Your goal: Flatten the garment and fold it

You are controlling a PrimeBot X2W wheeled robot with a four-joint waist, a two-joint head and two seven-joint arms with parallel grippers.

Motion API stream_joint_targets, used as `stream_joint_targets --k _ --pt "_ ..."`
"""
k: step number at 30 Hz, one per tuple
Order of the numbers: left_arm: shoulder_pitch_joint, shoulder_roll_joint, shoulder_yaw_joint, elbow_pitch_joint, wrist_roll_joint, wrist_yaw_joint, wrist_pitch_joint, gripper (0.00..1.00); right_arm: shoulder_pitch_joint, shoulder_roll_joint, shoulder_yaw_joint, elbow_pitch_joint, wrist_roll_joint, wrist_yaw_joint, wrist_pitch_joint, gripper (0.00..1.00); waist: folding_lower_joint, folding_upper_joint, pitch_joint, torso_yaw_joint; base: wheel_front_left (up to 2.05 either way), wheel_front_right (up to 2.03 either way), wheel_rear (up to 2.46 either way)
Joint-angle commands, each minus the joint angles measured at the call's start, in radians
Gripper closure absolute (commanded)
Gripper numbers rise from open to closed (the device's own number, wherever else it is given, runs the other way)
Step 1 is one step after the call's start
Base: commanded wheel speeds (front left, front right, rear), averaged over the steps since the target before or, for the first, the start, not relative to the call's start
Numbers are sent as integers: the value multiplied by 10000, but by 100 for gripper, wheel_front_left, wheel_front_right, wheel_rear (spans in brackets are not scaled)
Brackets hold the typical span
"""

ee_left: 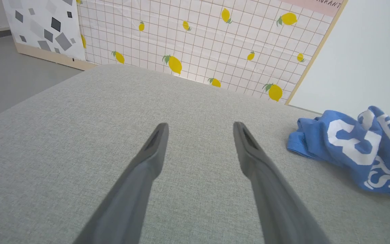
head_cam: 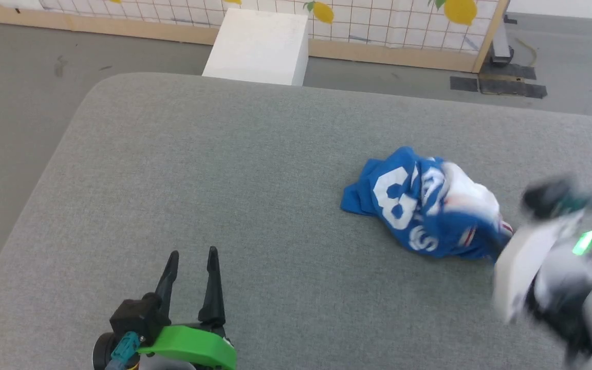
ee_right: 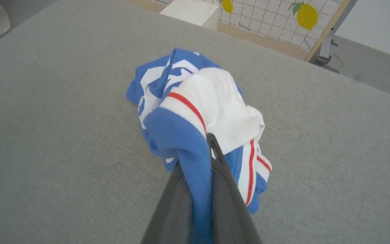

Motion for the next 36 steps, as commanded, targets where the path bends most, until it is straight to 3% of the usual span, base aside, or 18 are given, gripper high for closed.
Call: stream_joint_targets --k 1,5,7,8,9,14,20,28,32,36 --pt "-78 -25 -16 36 -130 -59 -47 0 466 79 294 77 127 -13 -69 100 0 -1 64 61 0 0 0" --pt "-103 -26 -51 149 -155 -90 -47 0 1486 36 1634 324 265 -13 -380 96 0 -1 135 144 0 0 0" --pt "-111 -26 -63 192 -176 -91 -47 0 1736 39 2276 444 393 -13 -491 67 0 -1 152 156 0 0 0" --pt "-118 -26 -70 209 -184 -91 -47 0 1786 59 2461 498 441 -13 -563 18 0 -1 155 155 0 0 0" --pt "-124 -26 -89 240 -200 -92 -47 0 1814 71 2705 597 482 -13 -626 0 0 -1 129 156 0 0 0" --pt "-100 -26 -158 366 -238 -100 -47 0 1650 99 2843 692 674 -13 -760 0 0 -1 -27 144 0 0 0" --pt "45 -26 -163 486 -250 -134 -47 0 1624 308 2221 -157 1334 -13 -504 0 0 -1 -316 130 0 0 0" --pt "246 -26 -129 406 -245 -138 -47 0 1234 578 62 -1221 909 -13 -609 0 0 -1 -392 81 0 0 0" --pt "156 -26 -164 319 -219 -153 -47 0 1069 585 -1205 -777 126 -13 -391 0 0 -1 -159 106 0 0 0" --pt "4 -26 -232 268 -234 -162 -47 0 1119 595 -2008 -85 -382 -13 612 0 0 -1 140 185 0 0 0"
